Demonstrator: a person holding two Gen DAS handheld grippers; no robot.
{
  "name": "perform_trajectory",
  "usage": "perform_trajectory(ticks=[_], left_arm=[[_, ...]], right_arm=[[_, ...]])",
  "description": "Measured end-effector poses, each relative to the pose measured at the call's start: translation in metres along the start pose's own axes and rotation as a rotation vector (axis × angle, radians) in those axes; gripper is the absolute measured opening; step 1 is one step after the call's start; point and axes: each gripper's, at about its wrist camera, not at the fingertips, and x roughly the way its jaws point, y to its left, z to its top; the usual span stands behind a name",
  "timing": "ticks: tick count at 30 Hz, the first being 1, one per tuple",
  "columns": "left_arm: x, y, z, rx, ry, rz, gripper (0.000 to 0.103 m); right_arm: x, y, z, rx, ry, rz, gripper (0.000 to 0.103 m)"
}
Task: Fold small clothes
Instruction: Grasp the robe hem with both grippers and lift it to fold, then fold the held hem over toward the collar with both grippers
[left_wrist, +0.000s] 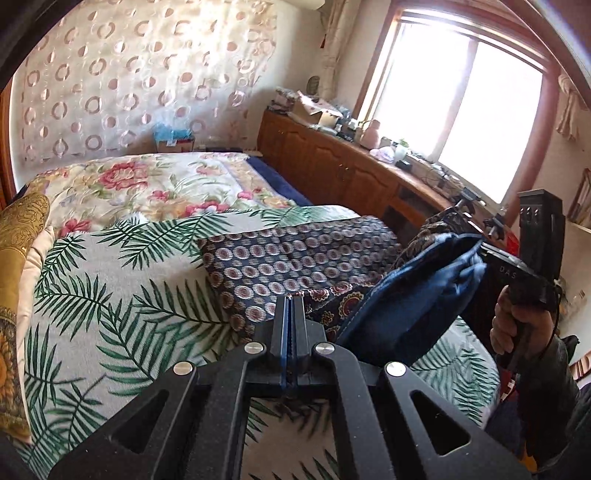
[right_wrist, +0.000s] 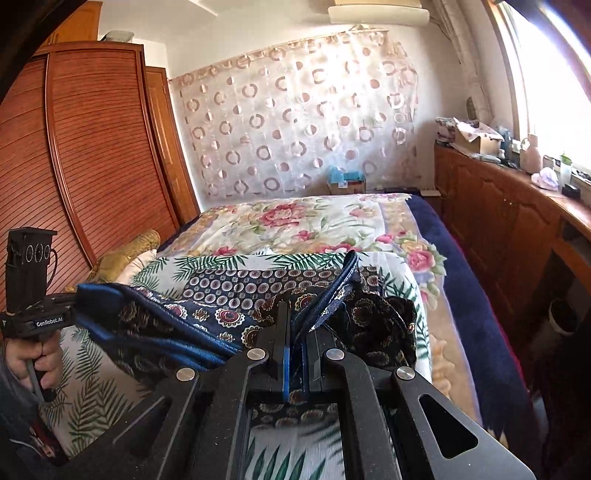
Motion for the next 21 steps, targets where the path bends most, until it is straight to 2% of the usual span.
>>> perform_trajectory(ticks=[11, 21], left_arm=[[0.039, 0.028, 0.016, -0.025, 0.044, 0.028, 0.001], [0.06, 0.038, 0.02, -0.029, 0.077, 0.047, 0.001]], right_arm=[[0.043, -0.01, 0.024, 0.005, 0.054, 0.003, 0.004], [0.059, -0.007, 0.034, -0.003, 0.084, -0.011, 0.004]])
